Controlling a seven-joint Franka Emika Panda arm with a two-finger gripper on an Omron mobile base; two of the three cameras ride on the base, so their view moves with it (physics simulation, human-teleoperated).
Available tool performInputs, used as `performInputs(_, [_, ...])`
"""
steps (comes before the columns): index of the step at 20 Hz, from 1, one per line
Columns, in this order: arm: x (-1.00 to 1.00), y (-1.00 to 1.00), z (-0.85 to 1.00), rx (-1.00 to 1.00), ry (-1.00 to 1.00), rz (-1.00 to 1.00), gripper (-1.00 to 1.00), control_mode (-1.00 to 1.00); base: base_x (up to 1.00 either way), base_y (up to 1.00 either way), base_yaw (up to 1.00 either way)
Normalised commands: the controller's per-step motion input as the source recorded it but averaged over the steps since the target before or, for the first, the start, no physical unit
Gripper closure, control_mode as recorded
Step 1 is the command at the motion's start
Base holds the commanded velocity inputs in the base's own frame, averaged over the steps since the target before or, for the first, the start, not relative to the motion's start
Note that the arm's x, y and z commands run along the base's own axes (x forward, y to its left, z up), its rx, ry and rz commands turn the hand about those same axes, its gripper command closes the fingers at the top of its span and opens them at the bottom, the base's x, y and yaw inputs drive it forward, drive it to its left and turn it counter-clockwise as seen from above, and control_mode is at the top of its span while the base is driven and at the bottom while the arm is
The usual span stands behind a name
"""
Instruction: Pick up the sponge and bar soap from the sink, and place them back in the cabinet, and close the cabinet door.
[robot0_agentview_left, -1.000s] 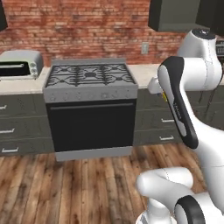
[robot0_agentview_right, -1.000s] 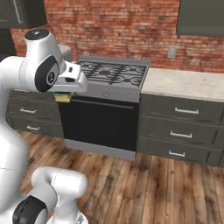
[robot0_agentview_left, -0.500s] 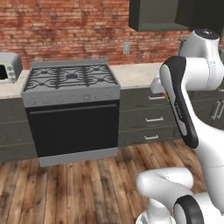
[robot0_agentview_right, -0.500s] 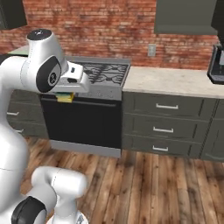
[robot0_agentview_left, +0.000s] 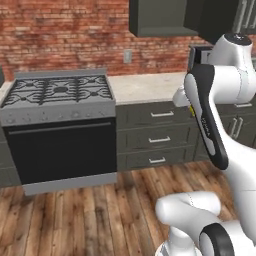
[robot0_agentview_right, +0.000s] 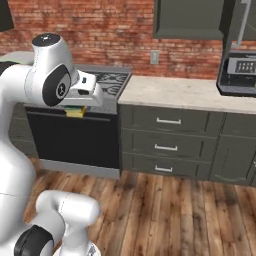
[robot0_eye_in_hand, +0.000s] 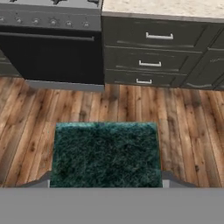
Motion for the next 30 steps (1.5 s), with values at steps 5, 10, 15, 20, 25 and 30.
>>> performInputs(5, [0.00,0.00,0.00,0.00,0.00,0.00,1.00,1.00,0.43,-0.66,0.00])
performInputs(10, [0.00,0.00,0.00,0.00,0.00,0.00,1.00,1.00,0.52,-0.61,0.00])
performInputs(15, [0.00,0.00,0.00,0.00,0.00,0.00,1.00,1.00,0.65,-0.36,0.00])
performInputs(20, [0.00,0.00,0.00,0.00,0.00,0.00,1.00,1.00,0.72,-0.18,0.00])
performInputs(25, [0.00,0.00,0.00,0.00,0.00,0.00,1.00,1.00,0.72,-0.17,0.00])
performInputs(30, [0.00,0.00,0.00,0.00,0.00,0.00,1.00,1.00,0.60,-0.34,0.00])
